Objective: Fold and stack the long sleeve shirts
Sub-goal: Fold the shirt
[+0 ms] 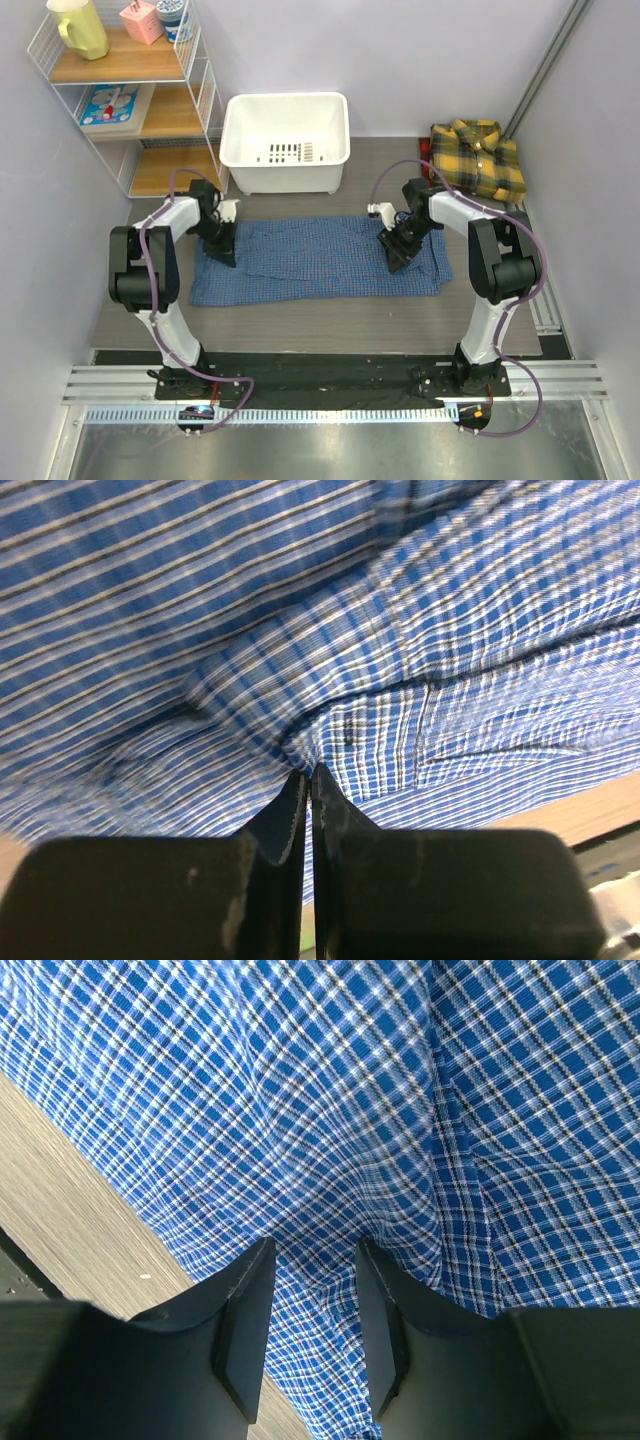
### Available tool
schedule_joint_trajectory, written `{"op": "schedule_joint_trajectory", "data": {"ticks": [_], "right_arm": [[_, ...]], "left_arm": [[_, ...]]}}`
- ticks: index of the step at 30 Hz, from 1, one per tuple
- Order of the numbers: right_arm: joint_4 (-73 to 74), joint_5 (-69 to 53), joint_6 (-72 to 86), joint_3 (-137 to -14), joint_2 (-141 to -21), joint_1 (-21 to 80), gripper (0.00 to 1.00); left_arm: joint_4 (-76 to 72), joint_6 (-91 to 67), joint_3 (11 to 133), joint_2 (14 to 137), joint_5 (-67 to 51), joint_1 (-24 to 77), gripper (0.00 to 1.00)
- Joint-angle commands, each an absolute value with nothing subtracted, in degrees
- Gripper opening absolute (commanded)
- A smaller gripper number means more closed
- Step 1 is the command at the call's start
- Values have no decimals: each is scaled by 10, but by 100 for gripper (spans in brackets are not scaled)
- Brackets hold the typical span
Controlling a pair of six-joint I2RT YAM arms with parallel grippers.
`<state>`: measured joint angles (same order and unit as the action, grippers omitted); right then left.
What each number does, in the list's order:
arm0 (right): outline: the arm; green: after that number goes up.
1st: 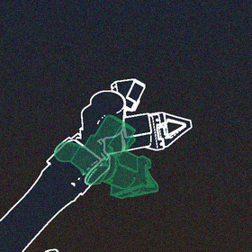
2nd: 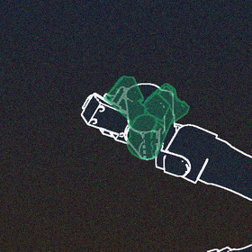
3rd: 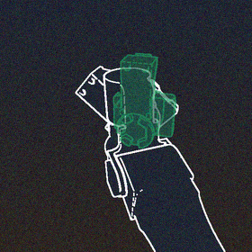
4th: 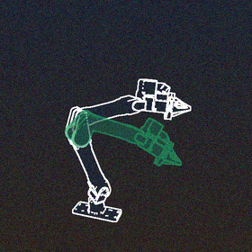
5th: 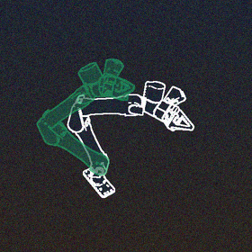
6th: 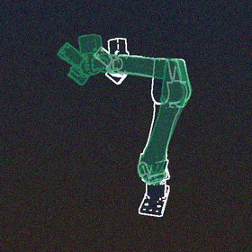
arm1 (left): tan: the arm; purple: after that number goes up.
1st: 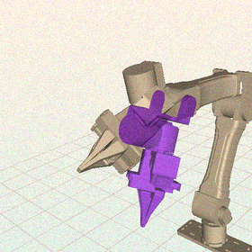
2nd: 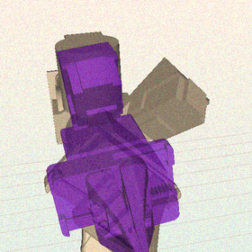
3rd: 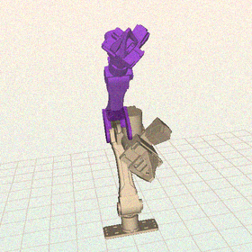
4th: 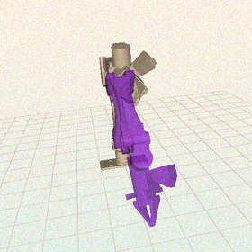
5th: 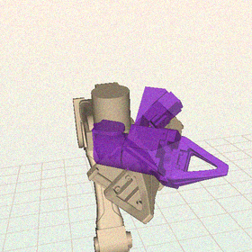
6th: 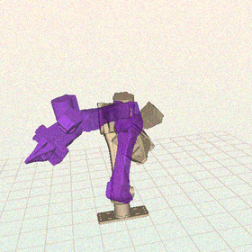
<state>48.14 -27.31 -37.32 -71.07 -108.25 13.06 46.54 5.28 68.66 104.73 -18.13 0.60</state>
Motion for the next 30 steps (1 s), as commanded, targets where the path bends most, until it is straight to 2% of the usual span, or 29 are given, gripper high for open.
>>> {"op": "schedule_joint_trajectory", "data": {"ticks": [1, 4, 6, 7, 8, 11, 13, 15, 16, 17, 19, 21, 23, 27, 30], "right_arm": [[434, -211, -380, -692, -1086, 133, 45], [434, -211, -376, -696, -1084, 133, 46], [449, -222, -368, -714, -1082, 133, 50], [456, -229, -365, -721, -1080, 133, 50], [462, -237, -357, -729, -1072, 133, 52], [484, -245, -344, -752, -1043, 133, 55], [498, -249, -331, -762, -1025, 132, 57], [511, -244, -321, -770, -999, 124, 59], [516, -245, -319, -772, -992, 119, 59], [521, -246, -319, -773, -984, 113, 59], [540, -236, -326, -770, -971, 106, 55], [561, -241, -333, -761, -969, 106, 52], [564, -247, -332, -745, -972, 106, 48], [537, -240, -323, -723, -994, 107, 38], [502, -200, -323, -704, -1022, 105, 34]], "left_arm": [[504, 97, 713, 1005, -104, -27, 0], [508, 121, 711, 1000, -83, -31, 0], [521, 137, 715, 1005, -109, -31, 11], [536, 155, 718, 1009, -114, -29, 19], [541, 163, 722, 1008, -123, -30, 33], [534, 202, 715, 964, -146, -29, 43], [523, 227, 711, 924, -183, -31, 44], [477, 248, 700, 832, -206, -31, 52], [457, 250, 694, 794, -230, -30, 58], [405, 253, 687, 736, -241, -31, 79], [347, 244, 652, 685, -283, -30, 100], [309, 242, 632, 654, -300, -25, 100], [346, 277, 639, 663, -304, -10, 100], [476, 363, 701, 768, -321, 22, 100], [472, 360, 698, 816, -292, 33, 100]]}}
